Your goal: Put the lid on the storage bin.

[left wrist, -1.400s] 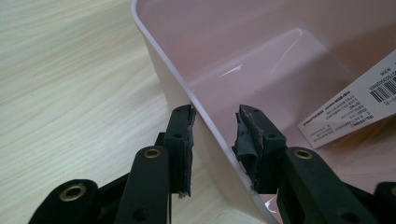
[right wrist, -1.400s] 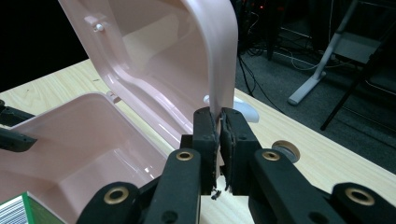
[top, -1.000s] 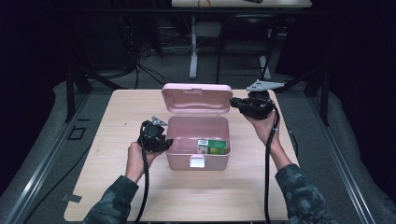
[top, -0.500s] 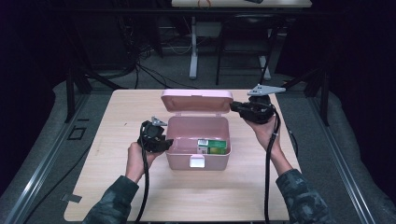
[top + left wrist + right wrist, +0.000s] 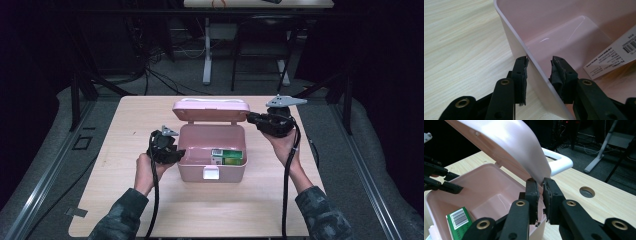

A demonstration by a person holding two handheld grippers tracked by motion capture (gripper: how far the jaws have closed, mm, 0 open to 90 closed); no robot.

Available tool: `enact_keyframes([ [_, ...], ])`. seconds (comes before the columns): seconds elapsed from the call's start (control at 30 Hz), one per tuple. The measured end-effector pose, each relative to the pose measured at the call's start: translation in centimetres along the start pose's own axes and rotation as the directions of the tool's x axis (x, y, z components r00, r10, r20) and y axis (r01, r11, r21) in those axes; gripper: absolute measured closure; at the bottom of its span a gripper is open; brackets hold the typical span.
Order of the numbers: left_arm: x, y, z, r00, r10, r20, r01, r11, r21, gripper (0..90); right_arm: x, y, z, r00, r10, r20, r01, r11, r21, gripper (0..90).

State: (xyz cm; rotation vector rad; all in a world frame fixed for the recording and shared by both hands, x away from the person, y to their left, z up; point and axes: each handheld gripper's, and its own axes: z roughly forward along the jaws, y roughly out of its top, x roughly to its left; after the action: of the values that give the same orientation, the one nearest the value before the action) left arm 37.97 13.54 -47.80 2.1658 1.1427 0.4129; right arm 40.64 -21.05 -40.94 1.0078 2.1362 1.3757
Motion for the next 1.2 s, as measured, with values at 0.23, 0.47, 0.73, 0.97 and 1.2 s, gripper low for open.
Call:
enact_keyframes([
  [0.23,0.4,-0.1,0.0,0.9996,-0.002,0.029,0.002,1.0000,-0.004,63.4,0.2,-0.4,-0.2,0.9999,0.013,-0.003,-0.013,1.000,0.000,82.0],
  [0.47,0.4,-0.2,-0.2,0.9990,-0.002,0.045,0.002,1.0000,-0.005,62.3,0.4,-0.6,-0.3,0.9999,0.015,-0.003,-0.015,1.000,0.006,81.9],
  [0.73,0.6,-0.2,-0.5,0.9978,-0.001,0.066,0.002,0.9999,-0.011,59.0,0.7,-1.0,-0.5,0.9995,0.031,-0.010,-0.030,0.999,0.011,81.7],
  [0.97,0.6,-0.3,-0.5,0.9973,-0.003,0.073,0.004,1.0000,-0.008,61.5,0.8,-1.4,-0.6,0.9990,0.042,-0.015,-0.042,0.999,0.008,81.5],
  [1.2,0.7,-0.5,-0.8,0.9965,-0.005,0.083,0.006,0.9999,-0.016,59.8,1.0,-1.6,-0.7,0.9992,0.039,-0.014,-0.039,0.999,0.014,81.4],
])
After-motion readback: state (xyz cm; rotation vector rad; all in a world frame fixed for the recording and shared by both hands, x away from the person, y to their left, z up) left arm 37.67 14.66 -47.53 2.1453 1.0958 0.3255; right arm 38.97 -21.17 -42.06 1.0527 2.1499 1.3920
